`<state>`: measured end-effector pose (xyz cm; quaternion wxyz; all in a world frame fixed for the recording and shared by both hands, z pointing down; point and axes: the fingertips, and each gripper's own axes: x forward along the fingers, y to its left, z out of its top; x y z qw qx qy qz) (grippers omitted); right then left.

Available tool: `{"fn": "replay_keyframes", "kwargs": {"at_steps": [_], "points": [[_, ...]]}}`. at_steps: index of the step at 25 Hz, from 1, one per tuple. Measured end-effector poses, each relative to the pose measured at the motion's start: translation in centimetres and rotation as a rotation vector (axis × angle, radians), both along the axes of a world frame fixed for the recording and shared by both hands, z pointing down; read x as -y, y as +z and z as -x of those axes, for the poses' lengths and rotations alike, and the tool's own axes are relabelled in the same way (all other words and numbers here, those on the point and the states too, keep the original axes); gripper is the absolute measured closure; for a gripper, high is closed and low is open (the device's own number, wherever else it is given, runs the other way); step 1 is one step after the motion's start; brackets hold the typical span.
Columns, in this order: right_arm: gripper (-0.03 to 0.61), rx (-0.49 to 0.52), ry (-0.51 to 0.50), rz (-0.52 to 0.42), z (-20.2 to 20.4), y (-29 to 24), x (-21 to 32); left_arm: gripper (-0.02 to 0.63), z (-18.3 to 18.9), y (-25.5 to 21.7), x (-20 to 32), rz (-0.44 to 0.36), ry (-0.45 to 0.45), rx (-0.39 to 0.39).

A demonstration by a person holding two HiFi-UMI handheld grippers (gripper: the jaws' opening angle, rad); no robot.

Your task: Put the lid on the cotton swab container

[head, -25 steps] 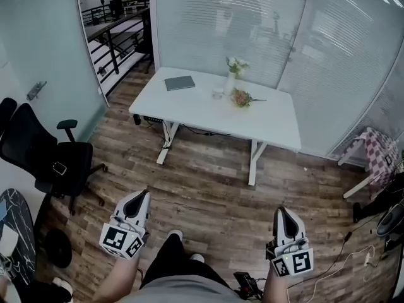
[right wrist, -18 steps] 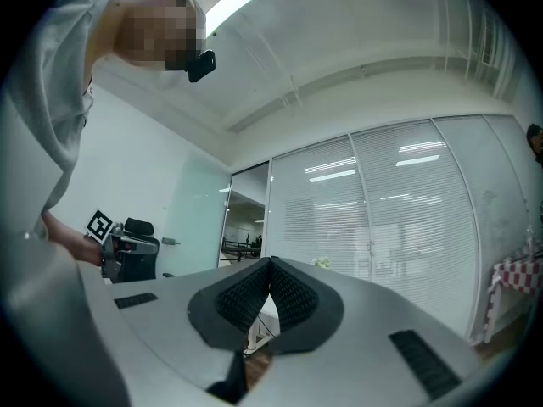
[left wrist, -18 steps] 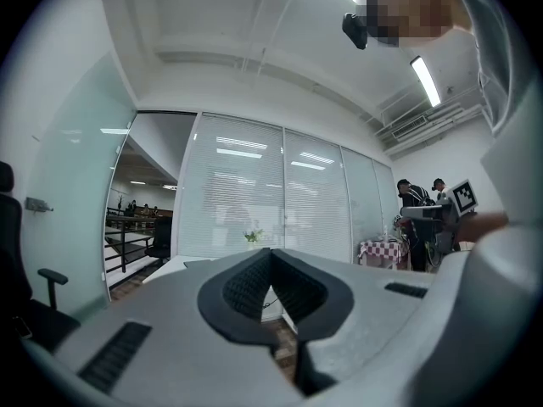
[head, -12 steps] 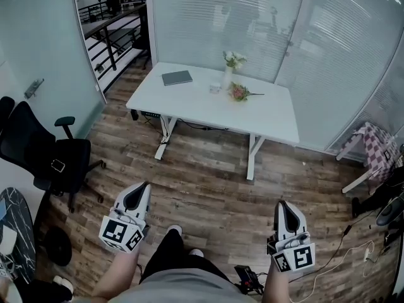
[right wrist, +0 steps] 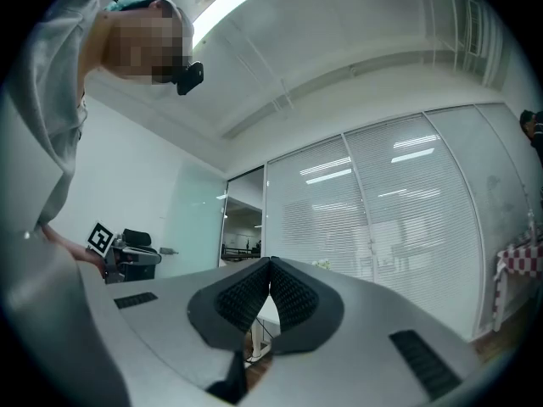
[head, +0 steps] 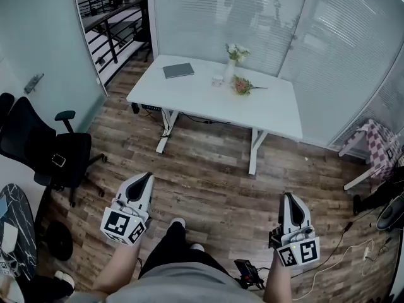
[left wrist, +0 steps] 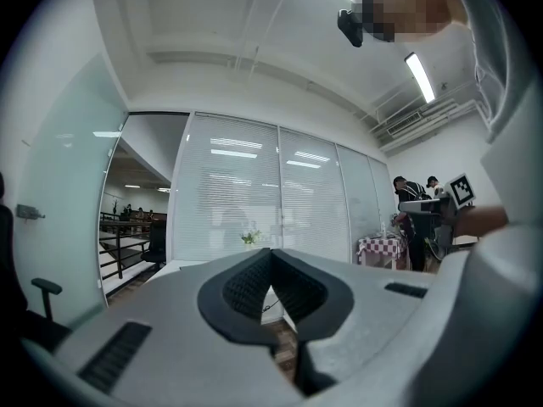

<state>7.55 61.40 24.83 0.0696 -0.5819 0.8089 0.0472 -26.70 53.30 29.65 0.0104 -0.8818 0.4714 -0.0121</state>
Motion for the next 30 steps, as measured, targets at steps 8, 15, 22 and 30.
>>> {"fn": "replay_keyframes", "kwargs": {"at_steps": [8,15,22,30], "points": [[0.552,-0.011,-0.021,0.022,0.9,0.5,3.4,0.607,-0.1,0.2,3.1,-0.001,0.000,0.010],[0.554,-0.027,-0.020,0.032,1.0,0.8,7.6,0.607,-0.1,0.6,7.8,-0.002,0.001,0.004],[0.552,-0.035,-0.014,0.022,1.0,0.2,13.2,0.607,-0.7,-0.1,13.9,-0.019,0.027,-0.002],[0.552,-0.034,0.008,0.013,0.9,-0.3,19.0,0.607,-0.6,-0.6,20.7,-0.034,0.031,-0.009]]}}
